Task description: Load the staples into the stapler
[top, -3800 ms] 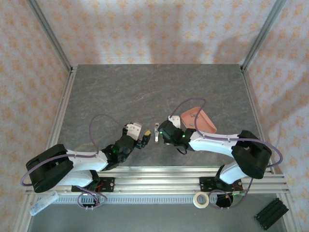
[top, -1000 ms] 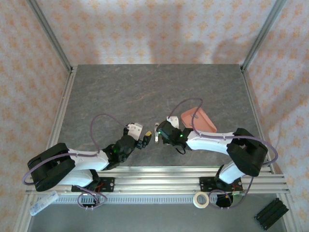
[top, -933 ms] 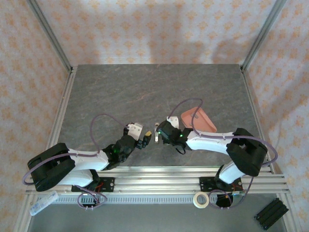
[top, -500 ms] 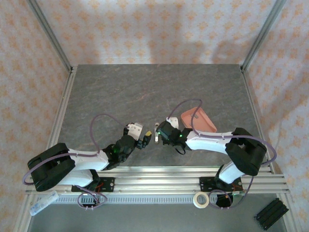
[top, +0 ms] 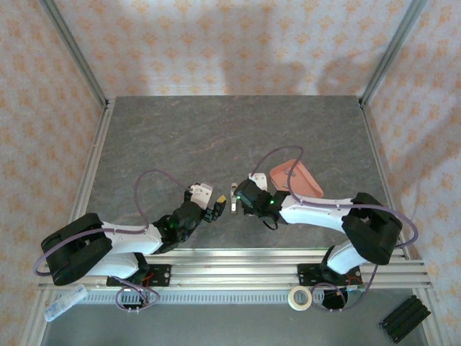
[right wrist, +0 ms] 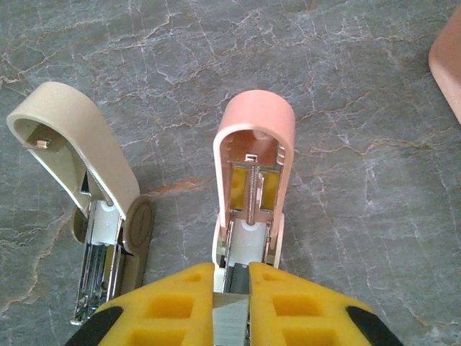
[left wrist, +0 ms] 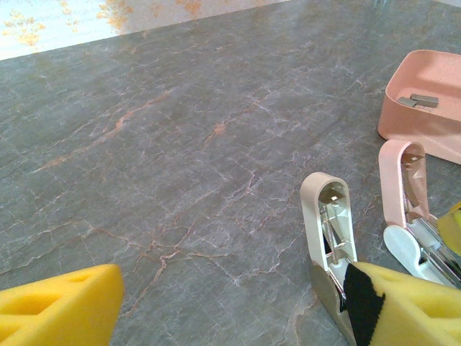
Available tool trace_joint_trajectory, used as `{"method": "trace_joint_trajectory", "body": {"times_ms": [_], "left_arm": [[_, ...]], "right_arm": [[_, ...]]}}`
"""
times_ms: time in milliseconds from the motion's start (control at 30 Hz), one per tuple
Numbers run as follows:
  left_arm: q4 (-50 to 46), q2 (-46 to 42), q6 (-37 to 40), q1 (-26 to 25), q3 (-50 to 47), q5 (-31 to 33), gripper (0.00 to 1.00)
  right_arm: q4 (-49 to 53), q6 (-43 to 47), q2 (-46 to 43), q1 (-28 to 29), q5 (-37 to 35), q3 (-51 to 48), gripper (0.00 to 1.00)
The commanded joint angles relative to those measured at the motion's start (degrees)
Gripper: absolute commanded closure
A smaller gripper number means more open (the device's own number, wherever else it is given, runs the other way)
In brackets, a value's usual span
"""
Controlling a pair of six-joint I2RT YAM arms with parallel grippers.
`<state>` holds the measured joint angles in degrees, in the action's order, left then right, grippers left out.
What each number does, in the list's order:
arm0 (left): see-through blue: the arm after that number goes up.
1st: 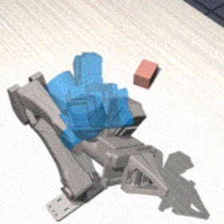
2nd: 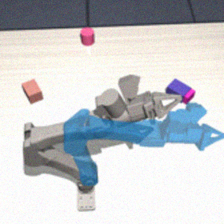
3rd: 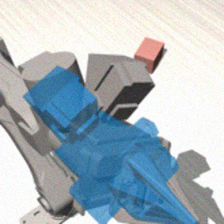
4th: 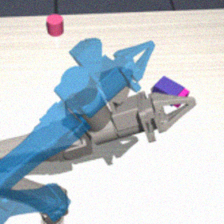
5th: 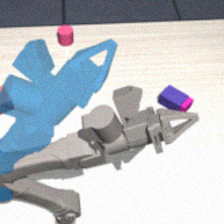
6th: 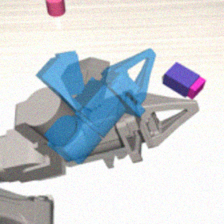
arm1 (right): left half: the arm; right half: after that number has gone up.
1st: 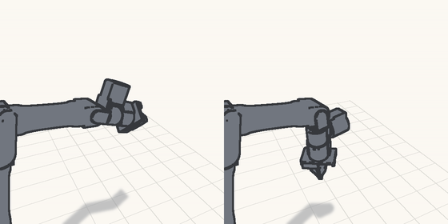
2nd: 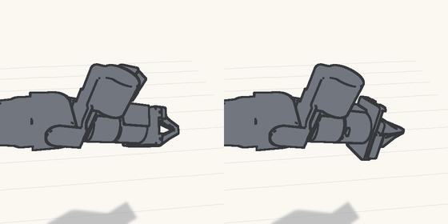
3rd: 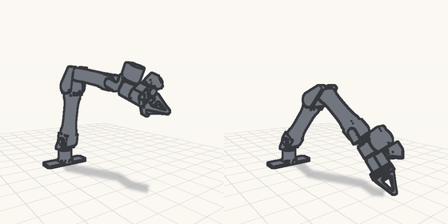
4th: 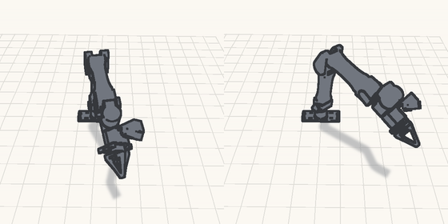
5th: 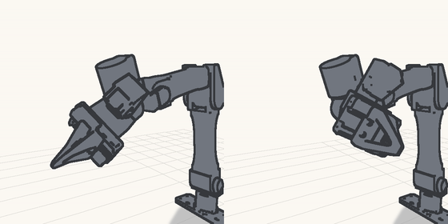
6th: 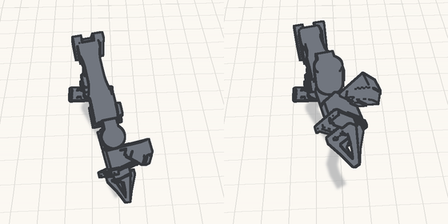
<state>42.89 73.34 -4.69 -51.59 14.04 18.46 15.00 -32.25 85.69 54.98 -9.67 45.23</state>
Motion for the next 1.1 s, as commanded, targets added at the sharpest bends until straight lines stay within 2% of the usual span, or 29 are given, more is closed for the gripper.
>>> {"method": "trace_joint_trajectory", "body": {"times_ms": [0, 1067], "left_arm": [[0.81, -0.11, -0.74, 0.42, 0.46, 0.74, 0.19], [0.67, 0.44, -0.59, 0.44, 0.85, 0.35, 0.19]], "right_arm": [[1.70, 0.68, 0.14, 0.33, -2.57, 1.63, 0.84], [-0.10, -1.14, 2.44, 0.38, -0.54, -0.84, 0.84]]}}
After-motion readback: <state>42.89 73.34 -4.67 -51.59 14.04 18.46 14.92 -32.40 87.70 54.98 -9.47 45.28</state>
